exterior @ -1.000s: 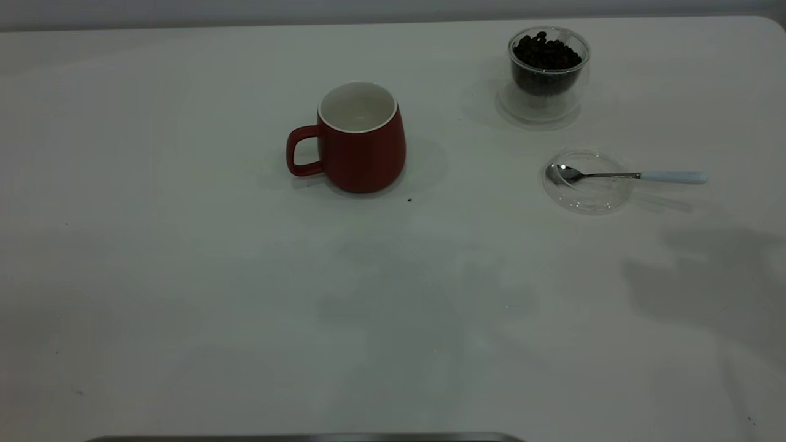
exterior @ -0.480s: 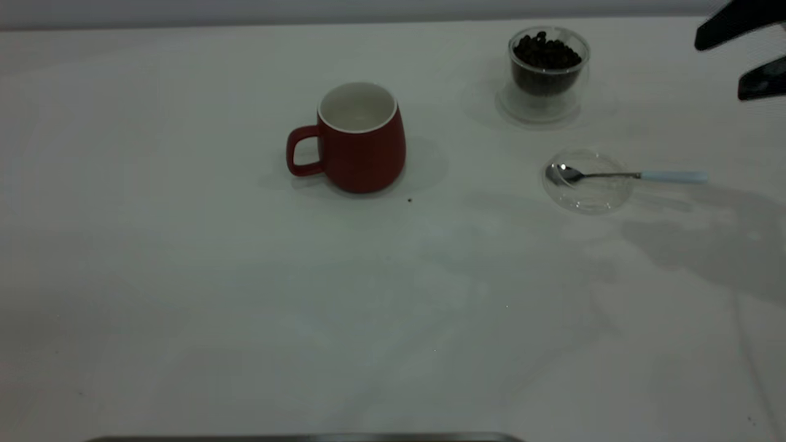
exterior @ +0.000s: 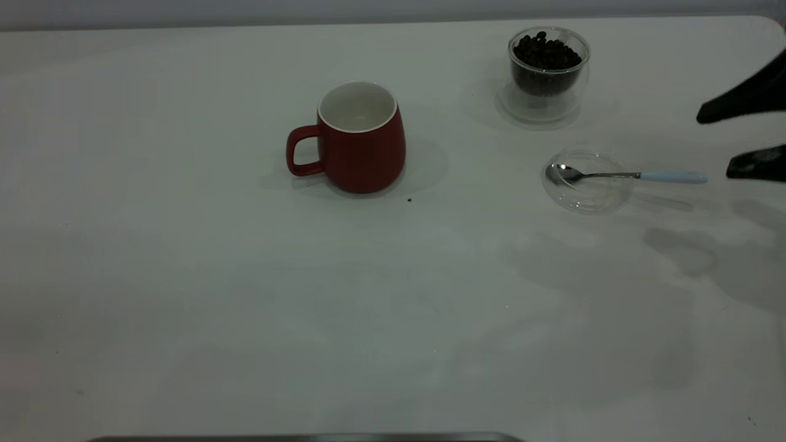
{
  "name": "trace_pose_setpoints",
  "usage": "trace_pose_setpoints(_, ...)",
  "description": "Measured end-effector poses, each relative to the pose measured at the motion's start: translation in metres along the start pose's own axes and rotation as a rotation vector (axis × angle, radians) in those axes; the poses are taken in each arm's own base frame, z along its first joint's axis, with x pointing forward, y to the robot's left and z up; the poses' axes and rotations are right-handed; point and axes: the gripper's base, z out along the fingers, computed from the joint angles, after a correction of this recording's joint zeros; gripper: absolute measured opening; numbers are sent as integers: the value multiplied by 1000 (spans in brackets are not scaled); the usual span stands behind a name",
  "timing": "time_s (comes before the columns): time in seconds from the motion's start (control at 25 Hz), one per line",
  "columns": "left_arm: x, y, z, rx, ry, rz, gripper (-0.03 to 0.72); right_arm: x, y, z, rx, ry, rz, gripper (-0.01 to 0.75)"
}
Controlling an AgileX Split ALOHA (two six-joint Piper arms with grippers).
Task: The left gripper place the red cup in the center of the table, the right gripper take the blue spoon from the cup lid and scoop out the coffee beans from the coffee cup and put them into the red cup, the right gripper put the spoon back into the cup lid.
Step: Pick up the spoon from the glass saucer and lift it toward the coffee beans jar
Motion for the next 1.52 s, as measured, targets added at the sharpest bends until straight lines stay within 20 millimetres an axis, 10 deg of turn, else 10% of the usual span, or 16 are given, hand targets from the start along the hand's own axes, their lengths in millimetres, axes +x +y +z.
trace_pose_setpoints(0.6, 0, 0, 0, 0, 0, 0, 587, -17, -62, 54, -85, 36, 57, 583)
trace_pose_setpoints(1.52, 0, 0, 0, -1, -1, 0, 587, -57, -67, 80, -171, 69, -144, 535)
